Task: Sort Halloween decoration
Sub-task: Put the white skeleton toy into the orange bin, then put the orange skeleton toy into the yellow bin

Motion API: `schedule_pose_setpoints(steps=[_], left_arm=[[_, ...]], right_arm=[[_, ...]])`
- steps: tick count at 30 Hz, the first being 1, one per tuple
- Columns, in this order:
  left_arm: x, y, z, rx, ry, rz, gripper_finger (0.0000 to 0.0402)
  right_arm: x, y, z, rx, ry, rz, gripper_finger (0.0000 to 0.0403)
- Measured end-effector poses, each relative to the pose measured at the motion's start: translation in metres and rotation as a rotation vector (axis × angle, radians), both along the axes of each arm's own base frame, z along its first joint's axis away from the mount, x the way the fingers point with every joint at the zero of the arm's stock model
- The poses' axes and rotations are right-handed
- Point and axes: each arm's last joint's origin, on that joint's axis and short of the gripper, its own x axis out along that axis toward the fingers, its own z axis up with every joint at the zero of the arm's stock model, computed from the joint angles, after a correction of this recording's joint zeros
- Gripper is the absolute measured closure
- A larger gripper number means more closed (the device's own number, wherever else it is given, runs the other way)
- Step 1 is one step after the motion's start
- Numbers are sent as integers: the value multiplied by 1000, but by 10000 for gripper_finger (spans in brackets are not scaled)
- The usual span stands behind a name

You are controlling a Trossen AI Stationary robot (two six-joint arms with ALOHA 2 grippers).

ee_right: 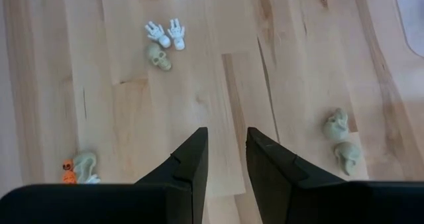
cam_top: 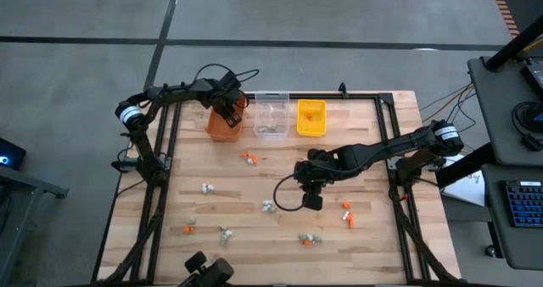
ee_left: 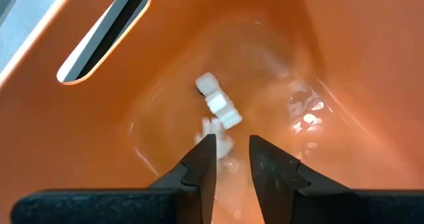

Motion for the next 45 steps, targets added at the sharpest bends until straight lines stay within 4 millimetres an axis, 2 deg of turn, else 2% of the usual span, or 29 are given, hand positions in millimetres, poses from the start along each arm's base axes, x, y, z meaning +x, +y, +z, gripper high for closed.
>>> schedule_pose_setpoints(steps=[6, 13, 20, 24, 29, 36, 40, 45], left_arm=[[-2, -2, 7, 3, -7, 6, 327], [-10, -18, 52, 84, -98, -2, 326], [-16, -56, 103, 176, -282, -60, 326], [-18, -87, 120, 236, -399, -123, 326], [-23, -128, 128, 270, -552, -208, 326], [-29, -179, 124, 293, -813, -345, 326], [-32, -198, 121, 285, -932, -399, 326], [-33, -208, 121, 290, -1022, -432, 326]], right_arm=[[0, 0, 0, -1, 0, 0, 312], [0, -1, 0, -16, -3, -9, 312], [1, -2, 0, -69, -19, -33, 312], [1, -3, 0, -85, -23, -42, 312], [1, -4, 1, -125, -30, -68, 312], [2, -8, 1, -165, -42, -136, 312], [2, -18, 0, -144, -32, -207, 312], [0, -41, 5, -135, 12, -311, 312]])
